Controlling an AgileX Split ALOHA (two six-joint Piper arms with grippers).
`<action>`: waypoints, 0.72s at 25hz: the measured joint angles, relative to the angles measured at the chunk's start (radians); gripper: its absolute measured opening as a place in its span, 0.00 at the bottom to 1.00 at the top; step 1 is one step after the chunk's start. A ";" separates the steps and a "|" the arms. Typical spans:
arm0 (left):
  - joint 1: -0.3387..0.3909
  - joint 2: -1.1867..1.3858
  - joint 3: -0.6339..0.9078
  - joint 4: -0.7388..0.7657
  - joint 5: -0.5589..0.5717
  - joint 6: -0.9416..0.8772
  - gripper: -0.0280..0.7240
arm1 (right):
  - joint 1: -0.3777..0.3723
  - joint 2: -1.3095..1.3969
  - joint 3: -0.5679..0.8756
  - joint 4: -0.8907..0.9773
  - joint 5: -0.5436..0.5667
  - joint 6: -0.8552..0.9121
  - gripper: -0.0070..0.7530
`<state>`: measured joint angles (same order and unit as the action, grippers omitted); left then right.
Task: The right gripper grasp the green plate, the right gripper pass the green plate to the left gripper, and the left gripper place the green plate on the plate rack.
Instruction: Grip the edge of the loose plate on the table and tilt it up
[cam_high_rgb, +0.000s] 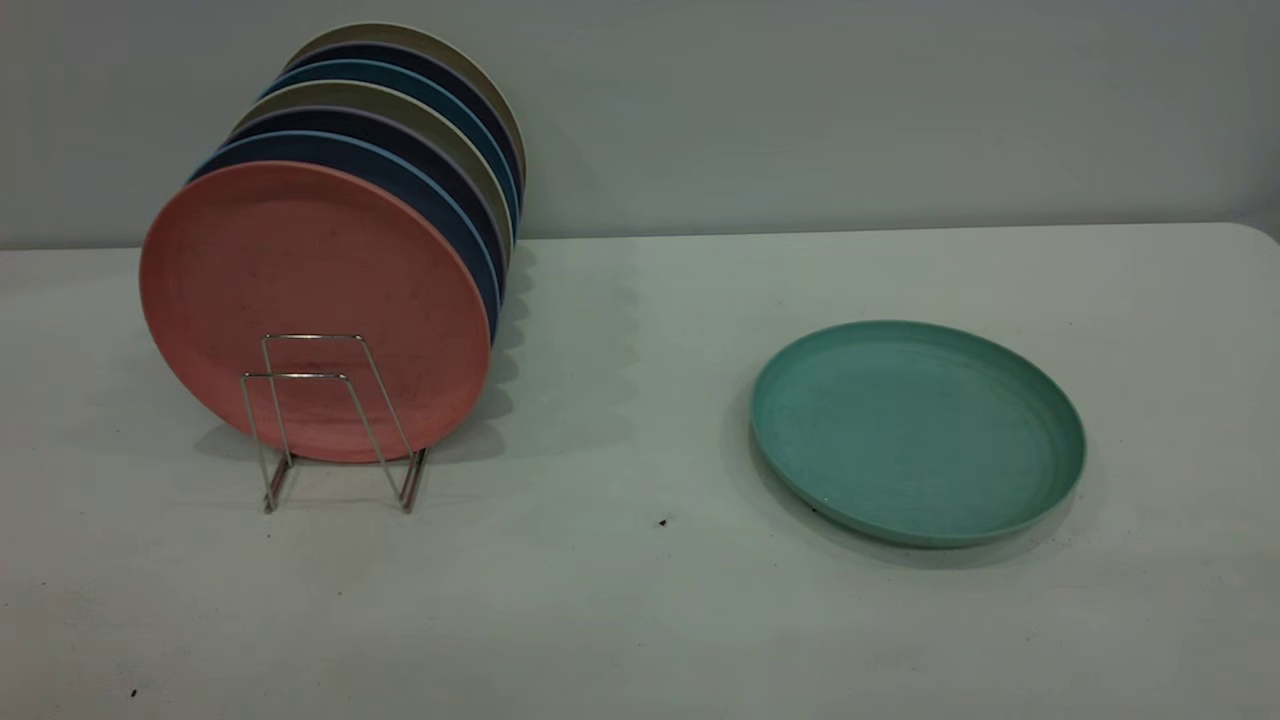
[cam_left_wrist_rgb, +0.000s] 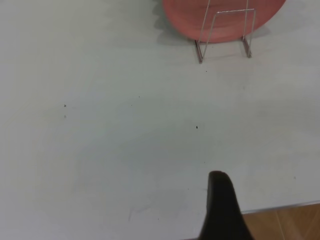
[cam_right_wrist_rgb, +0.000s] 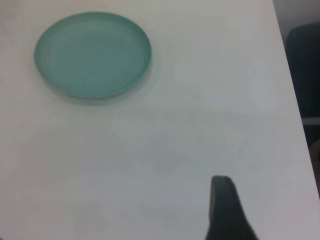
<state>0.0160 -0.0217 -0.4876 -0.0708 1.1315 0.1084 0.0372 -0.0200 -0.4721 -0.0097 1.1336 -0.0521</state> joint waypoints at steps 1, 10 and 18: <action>0.000 0.000 0.000 0.000 0.000 0.000 0.73 | 0.000 0.000 0.000 0.000 0.000 0.000 0.61; 0.000 0.000 0.000 0.000 0.000 0.000 0.73 | 0.000 0.000 0.000 0.000 0.000 0.000 0.61; 0.000 0.001 -0.001 0.006 -0.003 0.000 0.73 | 0.000 0.003 0.000 0.033 0.000 0.002 0.61</action>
<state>0.0160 -0.0203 -0.4889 -0.0653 1.1280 0.1084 0.0372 -0.0172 -0.4721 0.0234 1.1336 -0.0504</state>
